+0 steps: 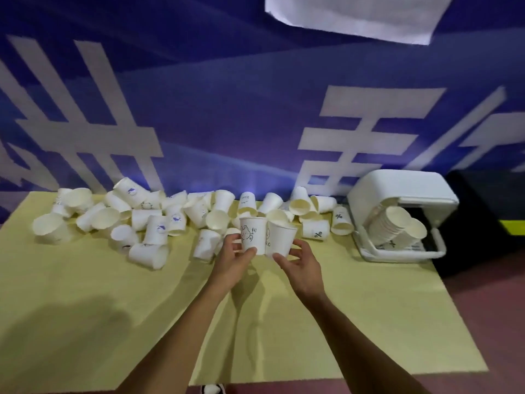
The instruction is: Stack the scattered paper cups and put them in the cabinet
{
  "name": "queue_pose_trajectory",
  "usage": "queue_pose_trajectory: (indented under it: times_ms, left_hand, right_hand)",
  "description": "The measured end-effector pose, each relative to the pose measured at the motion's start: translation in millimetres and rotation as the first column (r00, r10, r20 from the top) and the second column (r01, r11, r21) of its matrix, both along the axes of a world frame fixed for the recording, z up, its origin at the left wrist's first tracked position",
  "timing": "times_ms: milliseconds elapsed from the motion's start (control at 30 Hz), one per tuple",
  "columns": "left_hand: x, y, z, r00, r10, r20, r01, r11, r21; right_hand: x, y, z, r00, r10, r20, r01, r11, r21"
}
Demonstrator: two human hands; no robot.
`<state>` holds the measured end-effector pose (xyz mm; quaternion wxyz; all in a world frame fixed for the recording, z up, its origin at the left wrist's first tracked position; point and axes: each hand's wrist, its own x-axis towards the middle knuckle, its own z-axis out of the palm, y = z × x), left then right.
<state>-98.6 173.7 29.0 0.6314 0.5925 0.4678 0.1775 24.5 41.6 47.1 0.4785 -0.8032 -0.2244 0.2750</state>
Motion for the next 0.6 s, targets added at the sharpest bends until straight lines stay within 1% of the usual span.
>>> queue_pose_trajectory:
  times_ms: [133,333,433,600]
  left_hand:
    - [59,-30,11,0.984,-0.169,0.054,0.17,0.985,-0.011]
    - [133,-72,28,0.938,-0.34,0.063,0.337,0.94,0.058]
    - [172,-89,32,0.932,-0.36,0.044,0.354,0.93,0.095]
    - [239,-125,34,0.949,-0.316,-0.005,0.315,0.942,0.115]
  right_hand:
    - [45,-47,8,0.991,-0.131,0.023,0.131,0.991,0.003]
    - [104,-101,13,0.974,-0.223,0.03,0.22,0.972,0.086]
    - [145,-121,8,0.975,-0.22,0.029,0.215,0.97,0.109]
    - [226,-151,3,0.987,-0.135,0.092,0.124,0.985,0.117]
